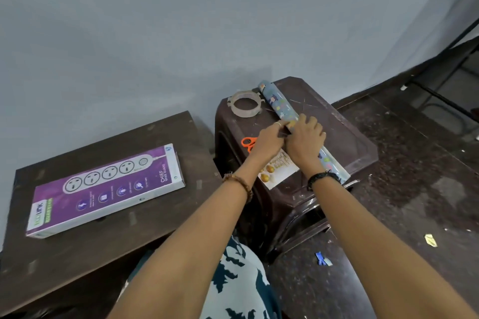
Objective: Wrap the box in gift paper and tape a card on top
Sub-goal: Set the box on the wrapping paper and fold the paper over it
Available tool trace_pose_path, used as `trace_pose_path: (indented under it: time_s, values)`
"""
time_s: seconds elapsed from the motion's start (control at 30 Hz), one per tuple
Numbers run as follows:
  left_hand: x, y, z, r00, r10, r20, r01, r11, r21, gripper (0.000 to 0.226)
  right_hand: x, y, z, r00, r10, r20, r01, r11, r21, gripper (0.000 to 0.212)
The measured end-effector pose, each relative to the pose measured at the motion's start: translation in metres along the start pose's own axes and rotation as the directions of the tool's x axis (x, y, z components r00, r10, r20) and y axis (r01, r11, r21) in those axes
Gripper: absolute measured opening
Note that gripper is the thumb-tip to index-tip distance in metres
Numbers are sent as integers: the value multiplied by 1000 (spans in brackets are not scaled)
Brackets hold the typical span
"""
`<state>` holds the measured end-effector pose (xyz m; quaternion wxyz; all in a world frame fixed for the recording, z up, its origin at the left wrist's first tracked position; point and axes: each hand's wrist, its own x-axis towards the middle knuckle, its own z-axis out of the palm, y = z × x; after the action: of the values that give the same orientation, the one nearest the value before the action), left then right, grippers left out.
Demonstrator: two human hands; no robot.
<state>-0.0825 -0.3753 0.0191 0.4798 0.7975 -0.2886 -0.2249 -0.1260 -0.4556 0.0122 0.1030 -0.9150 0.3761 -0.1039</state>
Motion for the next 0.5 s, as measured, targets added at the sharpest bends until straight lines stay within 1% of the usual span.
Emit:
trace_pose_path:
  time_s: [0.07, 0.1, 0.13, 0.23, 0.3, 0.33, 0.4, 0.47, 0.5]
  values:
    - [0, -5, 3, 1000, 3, -2, -3, 1000, -2, 49, 1, 9, 5, 996, 41, 81, -45, 998, 46, 38]
    - [1, -7, 4, 1000, -6, -11, 6, 1000, -3, 48, 2, 13, 8, 994, 39, 101, -46, 996, 73, 40]
    - [0, -8, 3, 999, -24, -23, 24, 1000, -16, 47, 2, 15, 10, 996, 31, 84, -38, 996, 82, 40]
    - [-5, -10, -6, 992, -93, -87, 81, 987, -137, 44, 0, 9, 4, 997, 37, -73, -32, 997, 75, 36]
    - [-12, -10, -17, 977, -143, -160, 103, 967, -232, 41, 1, -4, -8, 987, 44, -157, -23, 991, 131, 37]
    - [-17, -9, -24, 967, -174, -184, 113, 947, -302, 39, 1, -12, -16, 983, 30, -184, 3, 984, 178, 38]
    - [-27, -8, -38, 951, -238, -199, 117, 869, -480, 36, -3, -34, -29, 977, -53, -205, 115, 946, 303, 39]
    - [-38, -9, -57, 928, -307, -211, 92, 737, -669, 29, -16, -61, -37, 962, -210, -173, 264, 872, 412, 37]
    - [-44, -10, -68, 913, -337, -230, 53, 658, -751, 24, -25, -74, -38, 944, -293, -152, 330, 837, 437, 36]
